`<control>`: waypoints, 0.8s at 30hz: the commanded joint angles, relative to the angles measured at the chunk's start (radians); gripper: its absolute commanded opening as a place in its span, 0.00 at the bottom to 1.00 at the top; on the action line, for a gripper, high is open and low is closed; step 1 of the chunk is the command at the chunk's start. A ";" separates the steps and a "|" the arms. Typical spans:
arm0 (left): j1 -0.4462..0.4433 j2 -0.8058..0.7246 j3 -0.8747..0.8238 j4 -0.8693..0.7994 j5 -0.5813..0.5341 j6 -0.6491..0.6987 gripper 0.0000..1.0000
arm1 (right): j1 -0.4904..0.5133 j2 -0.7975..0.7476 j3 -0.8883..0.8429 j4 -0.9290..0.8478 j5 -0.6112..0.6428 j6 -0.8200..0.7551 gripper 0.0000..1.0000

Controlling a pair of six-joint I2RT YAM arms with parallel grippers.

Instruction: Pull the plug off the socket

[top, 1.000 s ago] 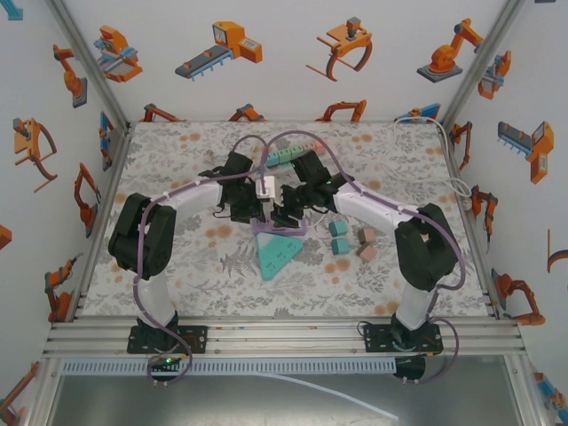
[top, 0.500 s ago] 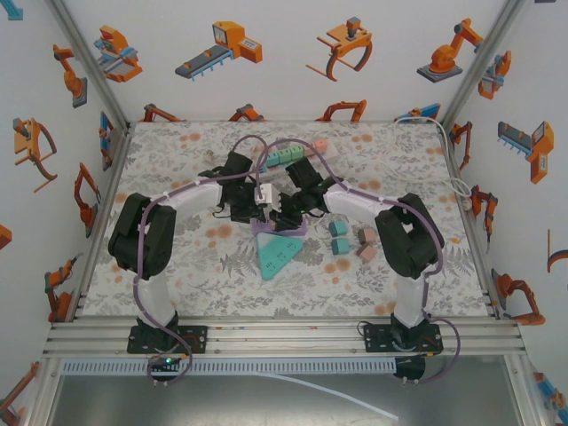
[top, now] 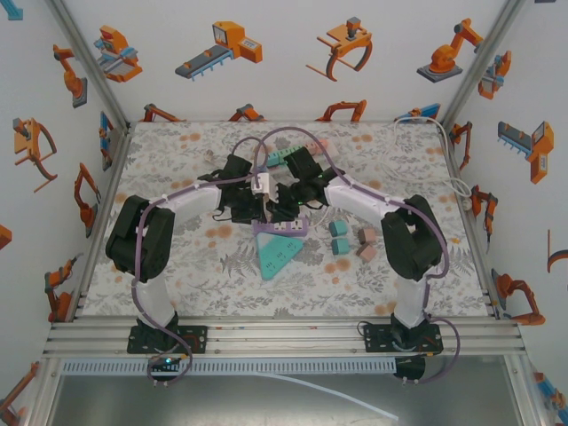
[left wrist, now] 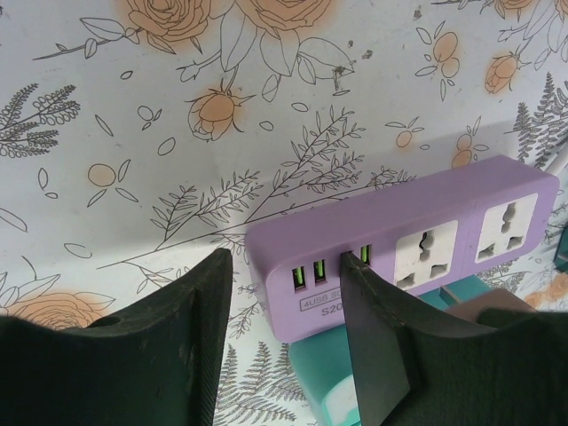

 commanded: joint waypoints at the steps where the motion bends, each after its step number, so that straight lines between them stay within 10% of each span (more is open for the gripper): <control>1: 0.003 0.138 -0.107 -0.194 -0.275 0.080 0.49 | 0.010 -0.041 0.010 0.004 -0.033 -0.012 0.00; 7: 0.004 0.105 -0.101 -0.184 -0.221 0.070 0.51 | 0.010 -0.113 -0.040 0.062 -0.026 0.083 0.00; 24: 0.034 -0.111 0.000 -0.114 -0.012 0.062 0.62 | -0.042 -0.774 -0.570 0.275 0.465 1.235 0.00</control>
